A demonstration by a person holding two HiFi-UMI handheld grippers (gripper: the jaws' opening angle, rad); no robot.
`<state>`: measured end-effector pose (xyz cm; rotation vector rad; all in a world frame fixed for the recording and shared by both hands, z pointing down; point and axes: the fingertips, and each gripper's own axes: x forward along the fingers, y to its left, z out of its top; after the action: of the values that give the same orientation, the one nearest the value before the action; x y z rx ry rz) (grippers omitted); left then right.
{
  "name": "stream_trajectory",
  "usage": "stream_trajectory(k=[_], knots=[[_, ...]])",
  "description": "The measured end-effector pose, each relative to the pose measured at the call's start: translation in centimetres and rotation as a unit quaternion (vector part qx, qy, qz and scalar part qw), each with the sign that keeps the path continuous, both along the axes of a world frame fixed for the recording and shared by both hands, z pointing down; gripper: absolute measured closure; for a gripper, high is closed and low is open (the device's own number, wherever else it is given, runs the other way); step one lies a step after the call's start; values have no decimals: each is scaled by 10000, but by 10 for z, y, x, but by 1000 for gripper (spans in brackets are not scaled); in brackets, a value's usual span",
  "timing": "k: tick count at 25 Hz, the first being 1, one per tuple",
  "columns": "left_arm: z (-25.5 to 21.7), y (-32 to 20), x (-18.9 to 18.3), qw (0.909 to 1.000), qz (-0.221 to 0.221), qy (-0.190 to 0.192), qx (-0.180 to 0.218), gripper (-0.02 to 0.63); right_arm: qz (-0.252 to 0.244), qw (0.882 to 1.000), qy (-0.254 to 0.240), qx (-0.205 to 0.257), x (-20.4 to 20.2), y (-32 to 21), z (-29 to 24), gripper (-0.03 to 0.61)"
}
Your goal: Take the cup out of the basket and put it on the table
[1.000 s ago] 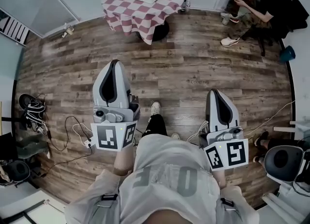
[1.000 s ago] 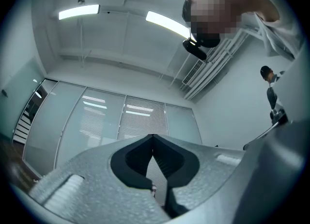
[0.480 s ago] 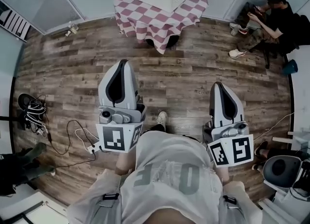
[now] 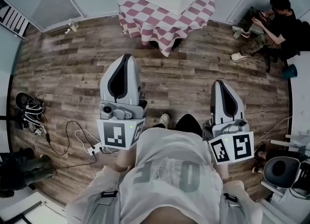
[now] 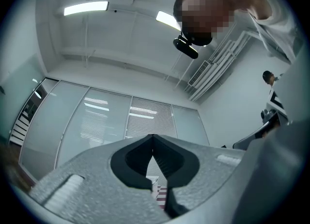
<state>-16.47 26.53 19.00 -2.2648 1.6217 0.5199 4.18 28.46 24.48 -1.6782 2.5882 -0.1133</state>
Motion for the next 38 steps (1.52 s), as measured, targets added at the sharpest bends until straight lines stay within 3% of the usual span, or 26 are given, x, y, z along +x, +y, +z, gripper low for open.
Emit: stream_trajectory(k=[10, 15, 22, 27, 31, 38], knots=[[10, -46, 3, 9996, 117, -139, -206, 609, 106, 9997, 3, -228, 0, -44, 11, 571], [24, -73, -2, 9991, 0, -65, -416, 609, -125, 9996, 83, -232, -9, -78, 12, 571], [29, -126, -3, 9985, -376, -153, -375, 609, -584, 9980, 164, -190, -18, -151, 25, 571], [20, -194, 12, 9982, -415, -355, -257, 609, -827, 9965, 12, -74, -16, -221, 22, 571], [-11, -242, 19, 9971, -523, -542, 111, 609, -762, 9970, -69, 94, -3, -270, 11, 571], [-21, -302, 26, 9968, -517, -586, 141, 609, -640, 9974, -99, -305, 20, -325, 35, 571]])
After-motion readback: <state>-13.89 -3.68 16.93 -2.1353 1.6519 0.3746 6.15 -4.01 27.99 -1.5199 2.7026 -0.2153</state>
